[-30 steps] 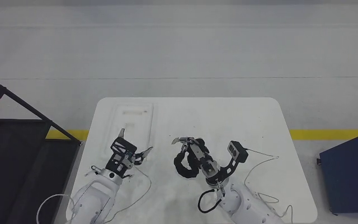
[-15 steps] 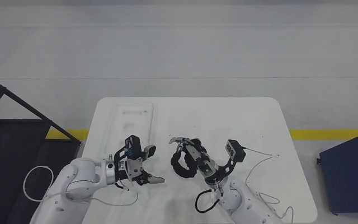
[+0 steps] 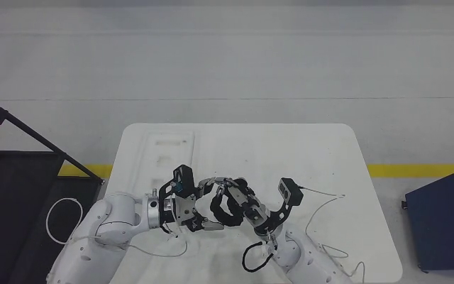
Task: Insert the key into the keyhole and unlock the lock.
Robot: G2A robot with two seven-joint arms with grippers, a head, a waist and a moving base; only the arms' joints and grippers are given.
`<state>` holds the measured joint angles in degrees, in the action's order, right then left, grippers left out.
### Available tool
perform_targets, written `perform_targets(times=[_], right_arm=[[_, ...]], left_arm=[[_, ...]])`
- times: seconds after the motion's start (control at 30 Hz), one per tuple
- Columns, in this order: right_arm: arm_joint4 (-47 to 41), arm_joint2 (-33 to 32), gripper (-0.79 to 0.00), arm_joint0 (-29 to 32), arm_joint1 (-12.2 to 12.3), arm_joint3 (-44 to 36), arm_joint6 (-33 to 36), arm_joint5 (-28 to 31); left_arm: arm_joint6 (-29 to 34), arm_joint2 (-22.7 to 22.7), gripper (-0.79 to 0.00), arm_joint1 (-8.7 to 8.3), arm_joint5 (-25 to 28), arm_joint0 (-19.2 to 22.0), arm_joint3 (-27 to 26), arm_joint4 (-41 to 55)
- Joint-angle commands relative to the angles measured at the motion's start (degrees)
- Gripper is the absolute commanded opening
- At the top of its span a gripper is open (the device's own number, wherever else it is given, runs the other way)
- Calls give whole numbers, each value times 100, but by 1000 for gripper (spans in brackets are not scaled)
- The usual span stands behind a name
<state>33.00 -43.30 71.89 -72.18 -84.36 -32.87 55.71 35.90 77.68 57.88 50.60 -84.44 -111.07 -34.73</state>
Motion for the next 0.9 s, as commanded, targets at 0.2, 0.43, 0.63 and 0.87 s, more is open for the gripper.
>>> perform_targets(times=[0.2, 0.43, 0.63, 0.87], right_arm=[[13, -113, -785, 72, -77, 65, 85, 80], [8, -219, -785, 135, -137, 75, 185, 119], [-3, -316, -785, 177, -182, 91, 281, 163], [77, -578, -785, 266, -215, 127, 222, 46]], left_arm=[[-262, 40, -785, -34, 63, -79, -144, -456], [-663, 119, -785, -54, 38, -241, -186, -710], [-741, 108, -785, -79, 73, -240, -179, -756], [-838, 160, -785, -121, 225, -301, -254, -745]])
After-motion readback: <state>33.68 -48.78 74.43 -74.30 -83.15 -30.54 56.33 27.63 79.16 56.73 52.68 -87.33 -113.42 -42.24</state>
